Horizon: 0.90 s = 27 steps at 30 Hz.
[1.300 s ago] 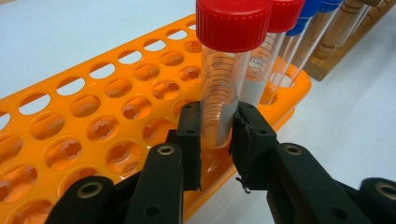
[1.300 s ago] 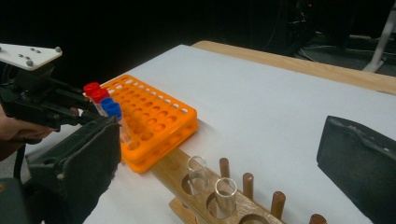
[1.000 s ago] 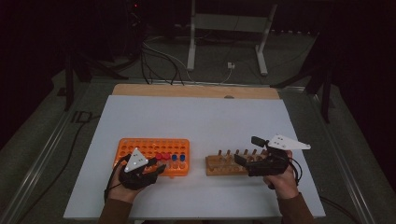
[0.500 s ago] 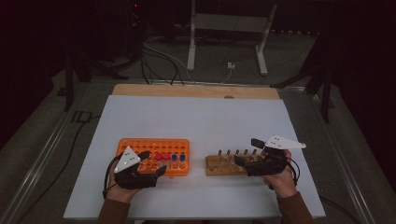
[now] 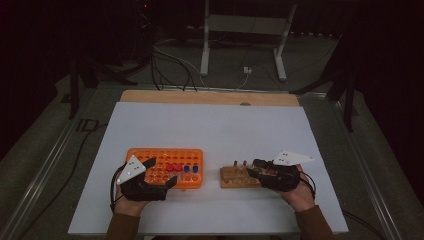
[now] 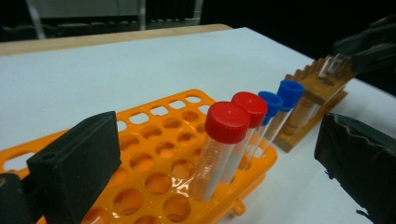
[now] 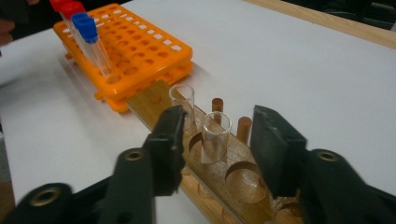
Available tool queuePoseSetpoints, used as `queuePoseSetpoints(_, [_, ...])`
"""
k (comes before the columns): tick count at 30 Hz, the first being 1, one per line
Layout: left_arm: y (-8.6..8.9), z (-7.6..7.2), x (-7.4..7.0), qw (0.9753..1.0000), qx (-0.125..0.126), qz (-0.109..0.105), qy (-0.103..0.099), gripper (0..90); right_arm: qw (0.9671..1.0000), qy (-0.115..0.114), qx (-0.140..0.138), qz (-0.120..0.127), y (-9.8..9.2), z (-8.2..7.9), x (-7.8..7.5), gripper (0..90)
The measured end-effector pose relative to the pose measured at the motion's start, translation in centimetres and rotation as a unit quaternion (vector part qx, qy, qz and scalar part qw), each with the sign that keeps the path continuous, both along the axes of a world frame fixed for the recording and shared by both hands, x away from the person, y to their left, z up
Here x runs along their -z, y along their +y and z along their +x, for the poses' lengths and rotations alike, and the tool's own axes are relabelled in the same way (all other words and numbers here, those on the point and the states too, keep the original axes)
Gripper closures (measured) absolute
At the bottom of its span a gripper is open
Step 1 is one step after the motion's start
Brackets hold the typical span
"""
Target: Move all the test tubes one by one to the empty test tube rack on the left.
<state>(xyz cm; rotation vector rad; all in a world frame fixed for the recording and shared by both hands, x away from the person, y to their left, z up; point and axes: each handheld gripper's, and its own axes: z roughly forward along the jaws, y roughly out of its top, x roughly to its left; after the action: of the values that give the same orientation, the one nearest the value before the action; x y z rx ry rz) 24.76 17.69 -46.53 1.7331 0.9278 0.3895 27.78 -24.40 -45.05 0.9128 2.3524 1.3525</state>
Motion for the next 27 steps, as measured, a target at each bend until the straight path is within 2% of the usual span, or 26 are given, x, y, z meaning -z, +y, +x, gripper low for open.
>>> queuePoseSetpoints(8, [0.3,-0.1,-0.3,0.9998,-0.009,-0.017,-0.004,1.9,0.9994,-0.018,-0.004,-0.029,0.8,0.0,0.4,68.1])
queuePoseSetpoints(15, [0.4,-0.2,-0.3,0.9996,-0.015,-0.024,-0.009,1.7,0.9990,-0.028,-0.010,-0.033,1.2,-0.1,0.8,73.5])
queuePoseSetpoints(21, [0.4,-0.3,-0.3,0.9995,-0.019,-0.023,-0.013,1.4,0.9985,-0.036,-0.011,-0.039,1.4,-0.2,0.9,74.7])
queuePoseSetpoints(27, [0.4,-0.2,-0.2,0.9996,-0.018,-0.018,-0.011,1.4,0.9988,-0.032,-0.009,-0.036,1.4,-0.2,0.8,75.5])
